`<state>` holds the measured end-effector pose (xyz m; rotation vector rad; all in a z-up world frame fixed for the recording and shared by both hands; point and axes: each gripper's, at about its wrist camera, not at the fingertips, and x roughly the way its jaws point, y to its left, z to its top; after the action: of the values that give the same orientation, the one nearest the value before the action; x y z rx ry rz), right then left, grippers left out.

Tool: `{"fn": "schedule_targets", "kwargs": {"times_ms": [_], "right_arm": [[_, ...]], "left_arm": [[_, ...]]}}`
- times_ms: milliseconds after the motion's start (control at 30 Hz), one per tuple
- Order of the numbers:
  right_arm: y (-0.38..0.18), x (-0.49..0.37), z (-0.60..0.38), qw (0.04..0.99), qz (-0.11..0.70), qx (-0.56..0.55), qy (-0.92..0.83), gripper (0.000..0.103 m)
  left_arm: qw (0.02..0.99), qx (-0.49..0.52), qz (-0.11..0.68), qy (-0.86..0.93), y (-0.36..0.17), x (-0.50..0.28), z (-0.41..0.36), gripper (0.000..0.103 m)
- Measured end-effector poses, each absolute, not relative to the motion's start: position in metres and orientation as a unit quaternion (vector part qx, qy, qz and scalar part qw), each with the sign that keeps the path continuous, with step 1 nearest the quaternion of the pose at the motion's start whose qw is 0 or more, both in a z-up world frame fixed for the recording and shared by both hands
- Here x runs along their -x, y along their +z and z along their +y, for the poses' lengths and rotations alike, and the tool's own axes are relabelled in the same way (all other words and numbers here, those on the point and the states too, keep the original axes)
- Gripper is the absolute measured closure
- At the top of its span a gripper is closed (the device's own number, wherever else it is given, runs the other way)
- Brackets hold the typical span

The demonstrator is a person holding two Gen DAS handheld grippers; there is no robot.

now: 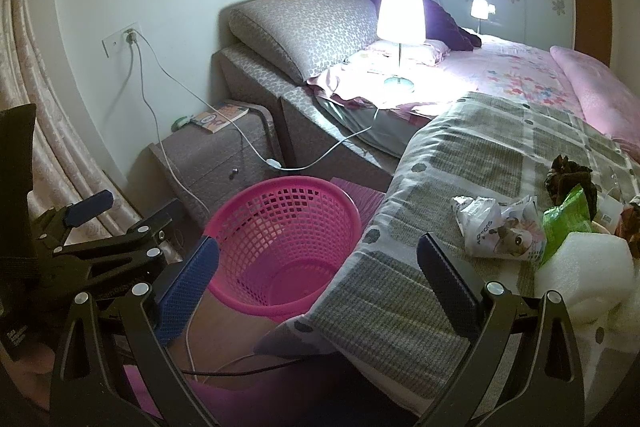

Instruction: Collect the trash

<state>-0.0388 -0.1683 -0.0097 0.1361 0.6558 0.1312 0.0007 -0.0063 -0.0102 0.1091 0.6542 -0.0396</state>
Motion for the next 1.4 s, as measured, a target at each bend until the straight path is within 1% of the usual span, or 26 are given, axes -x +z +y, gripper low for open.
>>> {"fn": "schedule_targets", "kwargs": {"times_ms": [1200, 1400], "right_arm": [[-0.01, 0.039, -0.168, 0.942, 0.322, -0.068, 0.064, 0.007], [-0.01, 0.039, -0.168, 0.942, 0.322, -0.069, 0.064, 0.007]], "left_arm": [[0.945, -0.055, 0.323, -0.021, -0.012, 0.0, -0.005, 0.008], [0.944, -0.057, 0.325, -0.025, -0.02, 0.002, 0.004, 0.008]]}}
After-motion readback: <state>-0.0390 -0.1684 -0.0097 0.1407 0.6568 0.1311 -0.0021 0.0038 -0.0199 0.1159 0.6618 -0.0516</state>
